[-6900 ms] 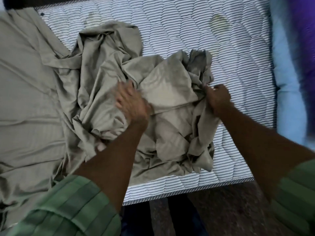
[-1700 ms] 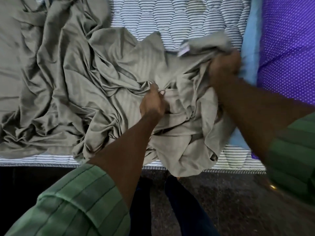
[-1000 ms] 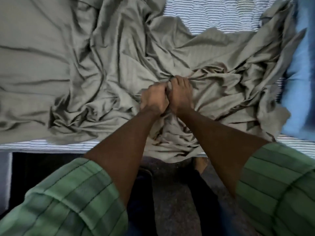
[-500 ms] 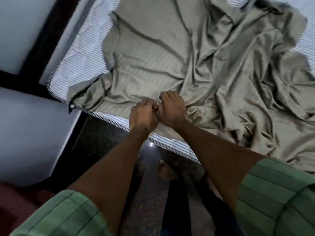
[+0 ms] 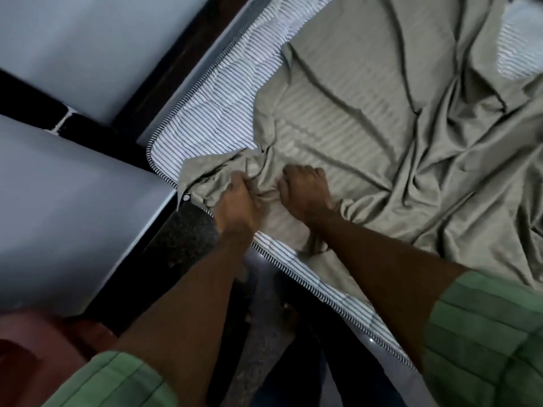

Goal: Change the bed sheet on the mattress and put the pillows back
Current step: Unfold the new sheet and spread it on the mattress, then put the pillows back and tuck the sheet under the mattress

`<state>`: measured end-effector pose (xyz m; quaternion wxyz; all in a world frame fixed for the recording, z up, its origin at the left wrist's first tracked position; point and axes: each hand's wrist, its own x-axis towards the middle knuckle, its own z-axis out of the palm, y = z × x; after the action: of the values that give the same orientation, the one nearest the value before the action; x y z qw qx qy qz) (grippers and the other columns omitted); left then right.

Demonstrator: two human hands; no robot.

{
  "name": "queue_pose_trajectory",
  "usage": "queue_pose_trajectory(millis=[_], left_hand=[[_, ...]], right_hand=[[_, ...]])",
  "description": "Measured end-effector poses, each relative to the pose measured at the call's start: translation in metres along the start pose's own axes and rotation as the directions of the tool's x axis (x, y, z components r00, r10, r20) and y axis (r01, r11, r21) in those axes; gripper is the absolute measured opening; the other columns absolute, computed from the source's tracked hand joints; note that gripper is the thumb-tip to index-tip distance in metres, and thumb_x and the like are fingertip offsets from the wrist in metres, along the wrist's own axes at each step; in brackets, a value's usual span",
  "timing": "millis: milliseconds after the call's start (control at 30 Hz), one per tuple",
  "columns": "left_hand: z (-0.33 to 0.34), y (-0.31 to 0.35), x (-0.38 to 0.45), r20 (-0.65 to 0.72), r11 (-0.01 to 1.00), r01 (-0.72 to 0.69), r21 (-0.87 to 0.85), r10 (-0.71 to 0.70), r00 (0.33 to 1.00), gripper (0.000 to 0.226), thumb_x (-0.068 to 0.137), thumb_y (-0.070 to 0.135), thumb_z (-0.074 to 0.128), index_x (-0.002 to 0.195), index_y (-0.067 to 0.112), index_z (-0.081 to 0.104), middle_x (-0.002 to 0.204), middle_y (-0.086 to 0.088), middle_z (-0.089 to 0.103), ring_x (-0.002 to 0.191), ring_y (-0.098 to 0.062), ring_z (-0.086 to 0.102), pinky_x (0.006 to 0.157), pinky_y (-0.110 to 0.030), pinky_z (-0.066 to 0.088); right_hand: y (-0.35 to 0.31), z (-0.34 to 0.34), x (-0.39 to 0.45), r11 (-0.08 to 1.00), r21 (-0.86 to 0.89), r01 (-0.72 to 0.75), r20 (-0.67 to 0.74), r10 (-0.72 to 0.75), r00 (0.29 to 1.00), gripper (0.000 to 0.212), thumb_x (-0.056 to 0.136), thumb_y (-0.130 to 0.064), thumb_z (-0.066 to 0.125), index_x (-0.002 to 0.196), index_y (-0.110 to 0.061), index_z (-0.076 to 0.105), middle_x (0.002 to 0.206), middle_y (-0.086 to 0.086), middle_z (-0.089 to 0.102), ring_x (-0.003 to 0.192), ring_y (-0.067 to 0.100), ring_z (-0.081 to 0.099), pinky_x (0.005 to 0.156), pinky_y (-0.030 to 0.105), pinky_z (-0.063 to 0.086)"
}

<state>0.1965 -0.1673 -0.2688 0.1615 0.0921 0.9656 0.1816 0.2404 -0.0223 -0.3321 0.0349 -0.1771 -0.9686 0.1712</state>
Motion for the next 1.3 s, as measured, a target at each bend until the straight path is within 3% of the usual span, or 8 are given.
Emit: queue_pose_trajectory(millis=[100,233,400,600,767,933,1100,1300], left_hand=[[-0.007,-0.014,0.025,-0.048,0.993,0.115,0.006,-0.115,0.992,0.040,0.093,0.025,0.052,0.132,0.018,0.044,0.104,-0.019,0.071,0.099,-0.044,0.068,0.080,-0.046,0.049],[-0.012,-0.039,0.059,0.013,0.990,0.084,0.112,-0.086,0.996,0.061,0.092,0.036,0.056,0.147,0.022,0.033,0.107,-0.017,0.071,0.098,-0.042,0.069,0.081,-0.048,0.052],[-0.016,-0.061,0.098,0.255,0.971,-0.016,0.240,-0.047,0.966,0.055,0.092,0.049,0.061,0.134,0.019,0.044,0.121,-0.013,0.066,0.114,-0.039,0.063,0.093,-0.047,0.049],[-0.062,-0.107,0.134,-0.093,0.977,0.211,-0.021,-0.212,0.973,0.027,0.091,0.033,0.057,0.110,0.014,0.059,0.107,-0.017,0.069,0.101,-0.041,0.066,0.080,-0.045,0.052],[-0.094,-0.154,0.137,-0.278,0.919,0.370,-0.138,-0.394,0.876,0.031,0.094,0.030,0.052,0.124,0.023,0.057,0.101,-0.018,0.071,0.095,-0.043,0.067,0.075,-0.046,0.051],[-0.077,-0.164,0.107,-0.292,0.941,0.177,-0.290,-0.263,0.920,0.052,0.085,0.029,0.063,0.132,0.020,0.042,0.115,-0.007,0.064,0.103,-0.035,0.064,0.081,-0.043,0.052],[-0.071,-0.180,0.121,-0.148,0.987,-0.009,0.159,0.033,0.988,0.068,0.088,0.040,0.066,0.148,0.027,0.039,0.135,-0.013,0.052,0.116,-0.032,0.056,0.093,-0.043,0.049],[-0.096,-0.192,0.131,-0.094,0.961,0.155,0.229,-0.137,0.986,0.036,0.096,0.025,0.057,0.130,0.011,0.053,0.101,-0.016,0.072,0.091,-0.038,0.070,0.070,-0.039,0.052]], right_hand=[[-0.018,0.007,0.041,0.998,0.059,-0.013,-0.078,0.017,0.997,0.030,0.092,-0.034,0.054,0.111,-0.014,0.064,0.093,0.013,0.070,0.088,0.036,0.066,0.079,0.045,0.046],[-0.060,0.017,0.094,0.995,0.096,-0.003,0.241,-0.020,0.970,0.086,0.088,-0.028,0.062,0.162,-0.029,0.019,0.105,0.015,0.071,0.090,0.035,0.067,0.079,0.044,0.052],[-0.087,0.018,0.134,0.993,-0.115,0.004,0.537,0.059,0.842,0.040,0.092,-0.031,0.060,0.129,-0.019,0.052,0.128,0.014,0.062,0.120,0.035,0.060,0.094,0.040,0.048],[-0.148,0.040,0.165,0.882,0.445,-0.156,0.120,0.113,0.986,0.016,0.095,-0.026,0.048,0.106,-0.017,0.055,0.090,0.019,0.066,0.086,0.044,0.064,0.069,0.045,0.045],[-0.212,0.055,0.186,0.674,0.705,-0.220,0.128,0.184,0.975,0.081,0.089,-0.007,0.053,0.161,-0.020,0.019,0.140,0.013,0.060,0.116,0.031,0.063,0.087,0.035,0.051],[-0.210,0.055,0.122,0.965,0.224,-0.138,-0.095,0.163,0.982,0.046,0.081,-0.038,0.066,0.120,-0.015,0.056,0.116,0.008,0.057,0.110,0.032,0.052,0.093,0.049,0.045],[-0.189,0.065,0.048,0.979,-0.174,0.105,0.245,-0.060,0.968,0.043,0.089,-0.044,0.046,0.119,-0.017,0.059,0.116,0.009,0.059,0.106,0.034,0.056,0.086,0.046,0.042],[-0.245,0.062,0.046,0.995,0.090,-0.041,0.632,-0.025,0.774,0.035,0.099,-0.032,0.054,0.130,-0.017,0.057,0.112,0.015,0.070,0.104,0.036,0.067,0.082,0.041,0.050]])
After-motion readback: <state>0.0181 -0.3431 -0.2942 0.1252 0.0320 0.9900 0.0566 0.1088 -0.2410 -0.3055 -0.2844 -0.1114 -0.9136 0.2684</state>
